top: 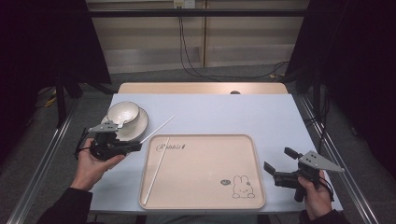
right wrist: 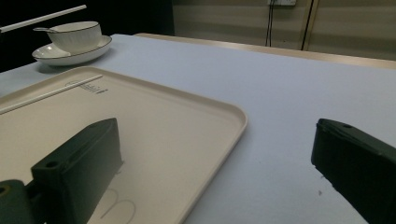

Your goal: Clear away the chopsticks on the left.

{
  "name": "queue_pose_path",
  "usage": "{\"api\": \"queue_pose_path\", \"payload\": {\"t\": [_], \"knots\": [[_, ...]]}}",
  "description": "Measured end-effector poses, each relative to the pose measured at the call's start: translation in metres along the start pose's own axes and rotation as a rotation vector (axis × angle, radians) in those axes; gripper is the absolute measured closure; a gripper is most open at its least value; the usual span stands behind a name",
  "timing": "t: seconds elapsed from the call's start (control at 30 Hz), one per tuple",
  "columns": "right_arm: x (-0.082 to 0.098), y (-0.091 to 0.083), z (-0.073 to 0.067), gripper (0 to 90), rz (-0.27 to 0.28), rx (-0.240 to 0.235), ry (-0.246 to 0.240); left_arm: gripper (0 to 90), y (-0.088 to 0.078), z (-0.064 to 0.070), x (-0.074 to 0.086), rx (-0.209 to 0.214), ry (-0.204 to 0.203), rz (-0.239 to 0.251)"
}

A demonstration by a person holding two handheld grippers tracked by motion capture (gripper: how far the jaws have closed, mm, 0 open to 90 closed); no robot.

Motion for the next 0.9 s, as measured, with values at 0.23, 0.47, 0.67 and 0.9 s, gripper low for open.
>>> {"api": "queue_pose_path", "payload": {"t": [0.23,0.47,0.67,0.9], "knots": [[0.000,0.000,0.000,1.2,0.002,-0.002,-0.002,84.9,0.006,0.019,-0.006,-0.011,-0.019,0.007],[0.000,0.000,0.000,1.2,0.006,0.006,0.013,84.9,0.018,0.037,-0.001,-0.060,-0.086,0.006],[0.000,0.000,-0.001,1.2,0.005,0.008,0.014,84.9,0.026,0.051,0.002,-0.090,-0.161,0.000],[0.000,0.000,0.000,1.2,0.001,0.005,0.001,84.9,0.037,0.061,0.012,-0.143,-0.193,-0.012]]}}
Point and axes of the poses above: each handheld gripper's, and its own axes: y roughly forward along the jaws, x roughly out of its underside, z roughly to its right, the point moved 1 cm from there along y, roughly forward along the jaws, and after that the axes turned 2 degrees about z, right-handed, at the moved point
